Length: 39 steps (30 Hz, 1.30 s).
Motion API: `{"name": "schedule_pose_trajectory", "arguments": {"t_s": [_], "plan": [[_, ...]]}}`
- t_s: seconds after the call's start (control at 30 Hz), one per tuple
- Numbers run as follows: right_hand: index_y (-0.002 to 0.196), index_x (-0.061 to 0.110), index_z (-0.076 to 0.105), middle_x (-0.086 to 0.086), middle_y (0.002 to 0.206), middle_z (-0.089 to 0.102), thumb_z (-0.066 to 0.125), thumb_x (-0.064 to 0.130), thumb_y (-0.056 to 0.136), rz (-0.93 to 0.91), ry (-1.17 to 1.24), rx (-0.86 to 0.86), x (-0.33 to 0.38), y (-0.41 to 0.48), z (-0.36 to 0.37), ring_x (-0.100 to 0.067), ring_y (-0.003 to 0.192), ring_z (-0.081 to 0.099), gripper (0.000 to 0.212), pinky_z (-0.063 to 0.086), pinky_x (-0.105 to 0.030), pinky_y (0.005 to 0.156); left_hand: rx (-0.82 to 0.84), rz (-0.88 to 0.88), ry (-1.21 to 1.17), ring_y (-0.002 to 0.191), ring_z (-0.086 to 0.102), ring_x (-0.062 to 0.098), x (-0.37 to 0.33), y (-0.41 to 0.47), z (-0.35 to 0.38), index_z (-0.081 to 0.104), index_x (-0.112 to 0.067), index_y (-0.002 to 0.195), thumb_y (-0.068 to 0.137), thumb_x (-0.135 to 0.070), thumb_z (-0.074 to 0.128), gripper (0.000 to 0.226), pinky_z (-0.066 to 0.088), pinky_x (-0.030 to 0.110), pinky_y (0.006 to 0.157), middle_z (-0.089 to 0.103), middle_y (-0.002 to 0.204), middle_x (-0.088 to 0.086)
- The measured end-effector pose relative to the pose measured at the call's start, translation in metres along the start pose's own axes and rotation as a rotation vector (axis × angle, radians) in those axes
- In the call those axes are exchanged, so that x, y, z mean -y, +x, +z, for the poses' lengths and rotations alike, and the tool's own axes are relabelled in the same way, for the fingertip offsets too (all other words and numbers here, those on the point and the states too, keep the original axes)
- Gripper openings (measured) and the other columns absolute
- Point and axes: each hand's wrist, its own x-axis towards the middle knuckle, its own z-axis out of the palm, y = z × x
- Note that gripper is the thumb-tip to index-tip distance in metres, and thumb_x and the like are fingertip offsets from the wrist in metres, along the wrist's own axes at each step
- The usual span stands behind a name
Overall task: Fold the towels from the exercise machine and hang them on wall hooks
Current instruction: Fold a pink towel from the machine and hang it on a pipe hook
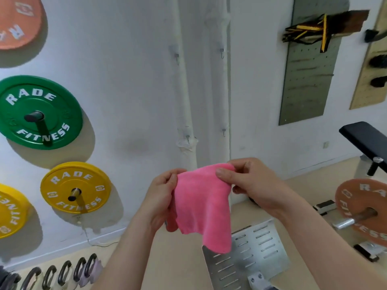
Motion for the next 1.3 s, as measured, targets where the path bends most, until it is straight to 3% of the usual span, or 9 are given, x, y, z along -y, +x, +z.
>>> {"name": "schedule_pose_trajectory", "arguments": {"t_s": [0.13, 0.27, 0.37, 0.5, 0.7, 0.87, 1.0, 1.1, 1.3], "plan": [[0.092, 0.014, 0.074, 0.008, 0.074, 0.064, 0.061, 0.027, 0.092, 0.021, -0.102, 0.114, 0.007, 0.065, -0.028, -0.001, 0.067, 0.055, 0.018, 0.043, -0.018, 0.061, 0.023, -0.054, 0.088, 0.066, 0.061, 0.013, -0.008, 0.059, 0.022, 0.068, -0.010, 0.102, 0.093, -0.006, 0.051, 0.019, 0.047, 0.021, 0.051, 0.070, 0.083, 0.008], [0.080, 0.021, 0.072, 0.012, 0.068, 0.063, 0.068, 0.031, 0.087, 0.030, -0.177, 0.092, 0.003, 0.135, -0.049, -0.002, 0.066, 0.055, 0.013, 0.041, -0.024, 0.064, -0.118, 0.276, 0.267, 0.085, 0.063, 0.003, -0.037, 0.119, 0.046, 0.071, -0.019, 0.100, 0.090, -0.005, 0.055, 0.024, 0.047, 0.015, 0.073, 0.071, 0.095, -0.005], [0.078, 0.022, 0.072, 0.011, 0.068, 0.064, 0.071, 0.031, 0.084, 0.037, -0.192, 0.102, -0.001, 0.192, -0.063, -0.003, 0.067, 0.055, 0.011, 0.040, -0.022, 0.064, 0.181, 0.363, 0.294, 0.093, 0.067, 0.003, -0.066, 0.160, 0.056, 0.074, -0.018, 0.097, 0.095, -0.015, 0.054, 0.021, 0.051, 0.017, 0.082, 0.075, 0.094, -0.004], [0.084, 0.014, 0.074, 0.010, 0.070, 0.065, 0.073, 0.033, 0.082, 0.035, -0.200, 0.129, -0.008, 0.276, -0.072, -0.004, 0.069, 0.055, 0.020, 0.040, -0.025, 0.066, 0.305, 0.354, 0.303, 0.099, 0.069, 0.011, -0.079, 0.236, 0.037, 0.075, -0.019, 0.101, 0.090, -0.020, 0.062, 0.018, 0.052, 0.024, 0.089, 0.076, 0.098, -0.002], [0.091, 0.011, 0.073, 0.007, 0.074, 0.067, 0.070, 0.036, 0.083, 0.019, -0.269, 0.118, -0.003, 0.412, -0.066, -0.006, 0.070, 0.058, 0.027, 0.044, -0.023, 0.064, 0.224, 0.427, 0.338, 0.087, 0.070, 0.013, -0.103, 0.374, 0.000, 0.076, -0.017, 0.089, 0.087, -0.018, 0.067, 0.010, 0.054, 0.027, 0.081, 0.076, 0.087, 0.001], [0.099, 0.009, 0.070, -0.004, 0.095, 0.074, 0.060, 0.029, 0.093, 0.005, -0.305, 0.237, 0.012, 0.498, -0.077, -0.013, 0.086, 0.070, 0.023, 0.046, -0.023, 0.068, 0.225, 0.441, 0.242, 0.075, 0.067, 0.012, -0.133, 0.474, -0.020, 0.071, -0.010, 0.087, 0.091, -0.009, 0.060, 0.012, 0.049, 0.025, 0.072, 0.074, 0.080, 0.006], [0.097, 0.009, 0.069, -0.007, 0.090, 0.073, 0.062, 0.023, 0.092, -0.003, -0.258, 0.241, 0.021, 0.550, -0.093, -0.015, 0.079, 0.070, 0.017, 0.042, -0.019, 0.057, 0.388, 0.370, 0.165, 0.090, 0.068, 0.025, -0.153, 0.531, -0.023, 0.072, -0.008, 0.100, 0.091, -0.010, 0.058, 0.017, 0.050, 0.036, 0.083, 0.073, 0.097, 0.017], [0.094, 0.012, 0.071, -0.002, 0.081, 0.068, 0.063, 0.026, 0.091, -0.052, -0.267, 0.198, 0.024, 0.580, -0.103, -0.011, 0.074, 0.064, 0.016, 0.039, -0.021, 0.059, 0.478, 0.336, 0.139, 0.094, 0.066, 0.029, -0.165, 0.556, -0.023, 0.072, -0.005, 0.103, 0.088, -0.024, 0.060, 0.027, 0.050, 0.039, 0.087, 0.071, 0.104, 0.021], [0.085, 0.010, 0.069, 0.001, 0.080, 0.063, 0.062, 0.014, 0.091, -0.154, -0.184, 0.196, 0.030, 0.631, -0.119, -0.009, 0.080, 0.061, 0.011, 0.054, -0.026, 0.073, 0.300, 0.478, 0.181, 0.085, 0.060, 0.030, -0.183, 0.592, -0.007, 0.070, -0.006, 0.093, 0.087, -0.026, 0.067, 0.022, 0.043, 0.043, 0.080, 0.068, 0.096, 0.027]]}}
